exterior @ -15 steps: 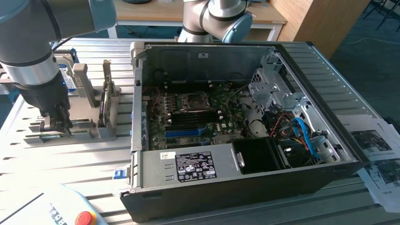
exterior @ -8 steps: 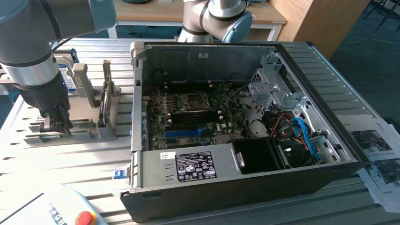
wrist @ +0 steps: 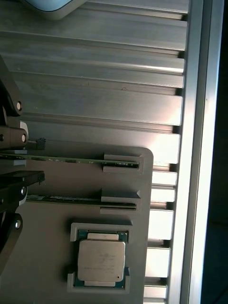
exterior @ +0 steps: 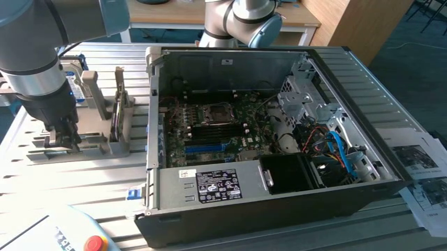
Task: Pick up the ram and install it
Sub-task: 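Pick up the ram and move it above insertion slot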
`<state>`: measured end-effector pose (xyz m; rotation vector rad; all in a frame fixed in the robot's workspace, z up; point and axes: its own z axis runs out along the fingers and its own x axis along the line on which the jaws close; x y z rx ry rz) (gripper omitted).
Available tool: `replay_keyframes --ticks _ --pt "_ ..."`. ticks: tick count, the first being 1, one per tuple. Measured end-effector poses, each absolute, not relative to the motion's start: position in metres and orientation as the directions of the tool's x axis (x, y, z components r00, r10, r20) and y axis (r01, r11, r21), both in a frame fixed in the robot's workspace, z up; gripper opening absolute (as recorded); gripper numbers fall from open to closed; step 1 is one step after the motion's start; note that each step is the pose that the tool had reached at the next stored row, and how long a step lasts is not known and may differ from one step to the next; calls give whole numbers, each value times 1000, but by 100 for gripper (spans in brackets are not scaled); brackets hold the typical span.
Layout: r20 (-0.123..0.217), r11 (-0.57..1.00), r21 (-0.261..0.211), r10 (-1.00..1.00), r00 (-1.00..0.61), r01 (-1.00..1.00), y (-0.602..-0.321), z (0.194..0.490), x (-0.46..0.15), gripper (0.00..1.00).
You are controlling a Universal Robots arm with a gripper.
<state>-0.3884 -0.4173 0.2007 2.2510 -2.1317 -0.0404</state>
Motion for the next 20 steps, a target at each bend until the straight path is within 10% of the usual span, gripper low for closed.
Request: replay_keyframes --ticks 20 --pt "9 -54 48 -998 55 -997 -417 199 -388 31"
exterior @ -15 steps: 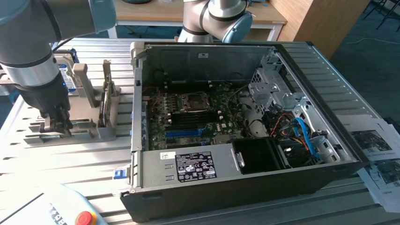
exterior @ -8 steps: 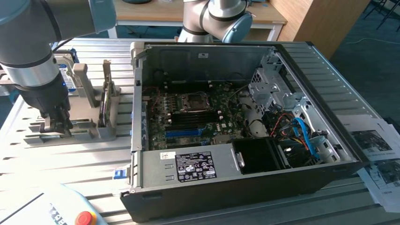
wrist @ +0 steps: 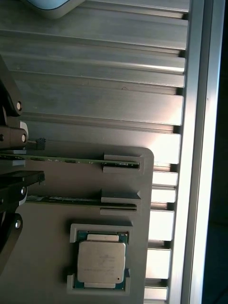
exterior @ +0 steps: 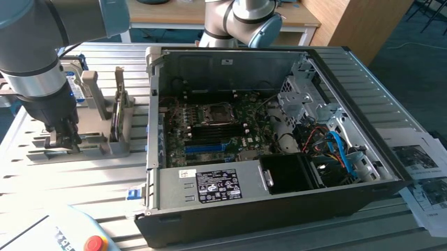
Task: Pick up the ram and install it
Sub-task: 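Pick up the ram and move it above insertion slot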
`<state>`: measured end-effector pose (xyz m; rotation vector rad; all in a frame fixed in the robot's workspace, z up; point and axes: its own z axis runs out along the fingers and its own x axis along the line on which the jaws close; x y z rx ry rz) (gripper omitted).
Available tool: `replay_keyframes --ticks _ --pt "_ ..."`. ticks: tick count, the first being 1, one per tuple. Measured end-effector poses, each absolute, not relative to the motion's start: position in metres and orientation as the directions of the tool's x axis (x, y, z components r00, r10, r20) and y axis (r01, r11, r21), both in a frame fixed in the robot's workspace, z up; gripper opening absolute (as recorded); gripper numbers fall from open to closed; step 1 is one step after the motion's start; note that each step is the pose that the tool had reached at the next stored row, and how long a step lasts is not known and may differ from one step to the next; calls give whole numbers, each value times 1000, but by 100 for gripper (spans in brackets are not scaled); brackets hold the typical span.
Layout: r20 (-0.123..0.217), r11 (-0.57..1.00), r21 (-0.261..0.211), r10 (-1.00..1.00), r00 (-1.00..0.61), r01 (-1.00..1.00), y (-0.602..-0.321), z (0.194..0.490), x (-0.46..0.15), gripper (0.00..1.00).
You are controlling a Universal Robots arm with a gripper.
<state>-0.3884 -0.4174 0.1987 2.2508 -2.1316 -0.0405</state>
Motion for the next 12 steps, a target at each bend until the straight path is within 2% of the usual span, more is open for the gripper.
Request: replay_keyframes --ticks 12 --pt "9 -54 48 -998 55 -997 -417 199 -388 31"
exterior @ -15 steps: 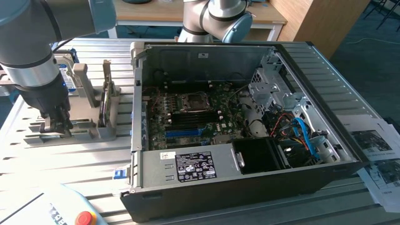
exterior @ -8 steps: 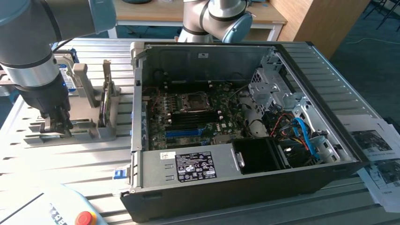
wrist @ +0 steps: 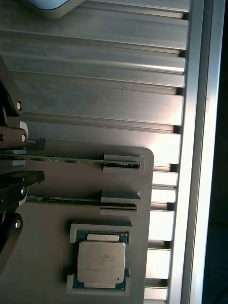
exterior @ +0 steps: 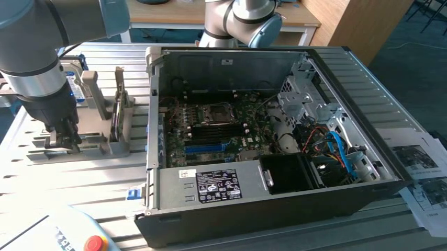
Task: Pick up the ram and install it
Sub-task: 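Pick up the ram and move it above insertion slot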
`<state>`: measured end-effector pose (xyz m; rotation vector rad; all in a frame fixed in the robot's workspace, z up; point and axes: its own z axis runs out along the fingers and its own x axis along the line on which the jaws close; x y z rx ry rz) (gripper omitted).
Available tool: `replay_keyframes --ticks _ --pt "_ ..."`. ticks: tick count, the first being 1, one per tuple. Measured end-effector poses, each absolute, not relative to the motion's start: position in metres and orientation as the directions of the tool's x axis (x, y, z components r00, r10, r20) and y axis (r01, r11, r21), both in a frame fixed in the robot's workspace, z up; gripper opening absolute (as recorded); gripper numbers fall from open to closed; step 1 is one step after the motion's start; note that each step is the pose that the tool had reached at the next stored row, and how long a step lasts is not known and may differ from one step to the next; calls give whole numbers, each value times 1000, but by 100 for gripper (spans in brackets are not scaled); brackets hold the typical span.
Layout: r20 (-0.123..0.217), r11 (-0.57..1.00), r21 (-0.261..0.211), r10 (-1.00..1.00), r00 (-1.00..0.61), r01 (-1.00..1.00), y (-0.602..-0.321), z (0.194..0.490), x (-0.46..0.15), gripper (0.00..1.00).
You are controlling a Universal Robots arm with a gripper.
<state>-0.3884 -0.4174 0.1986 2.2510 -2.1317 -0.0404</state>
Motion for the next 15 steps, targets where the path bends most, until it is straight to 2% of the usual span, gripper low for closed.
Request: replay_keyframes --ticks 7,8,15 --pt "9 -54 48 -998 55 -997 -417 199 -388 30" --pt "9 -54 48 -998 55 -997 -417 199 -388 23" --pt "9 -54 48 -998 55 -997 -417 199 -388 23"
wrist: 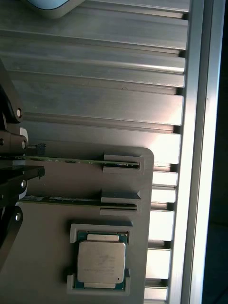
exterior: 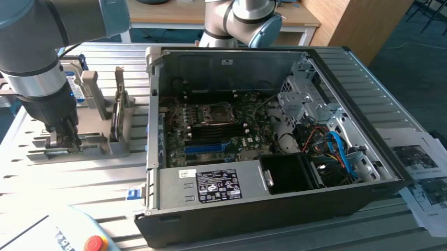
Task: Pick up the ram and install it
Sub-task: 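Pick up the ram and move it above insertion slot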
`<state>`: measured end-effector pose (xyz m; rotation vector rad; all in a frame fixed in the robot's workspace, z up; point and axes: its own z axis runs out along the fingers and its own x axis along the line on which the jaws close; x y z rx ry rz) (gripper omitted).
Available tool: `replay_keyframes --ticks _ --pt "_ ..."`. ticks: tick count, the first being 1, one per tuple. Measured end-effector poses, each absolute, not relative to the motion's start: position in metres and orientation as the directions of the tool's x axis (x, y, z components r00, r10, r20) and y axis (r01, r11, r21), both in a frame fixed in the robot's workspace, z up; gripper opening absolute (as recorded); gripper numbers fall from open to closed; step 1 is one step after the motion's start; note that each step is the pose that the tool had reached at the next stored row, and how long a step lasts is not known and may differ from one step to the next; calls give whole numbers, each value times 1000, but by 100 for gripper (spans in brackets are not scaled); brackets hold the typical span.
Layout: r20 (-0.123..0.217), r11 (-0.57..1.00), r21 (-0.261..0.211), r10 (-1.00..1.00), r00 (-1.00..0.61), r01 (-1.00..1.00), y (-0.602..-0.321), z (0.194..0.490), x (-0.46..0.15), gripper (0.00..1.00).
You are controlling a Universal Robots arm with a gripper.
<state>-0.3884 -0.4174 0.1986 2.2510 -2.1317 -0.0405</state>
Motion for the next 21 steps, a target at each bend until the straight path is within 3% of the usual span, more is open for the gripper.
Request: replay_keyframes --ticks 21 --pt "9 -36 48 -999 37 -998 -417 199 -388 23"
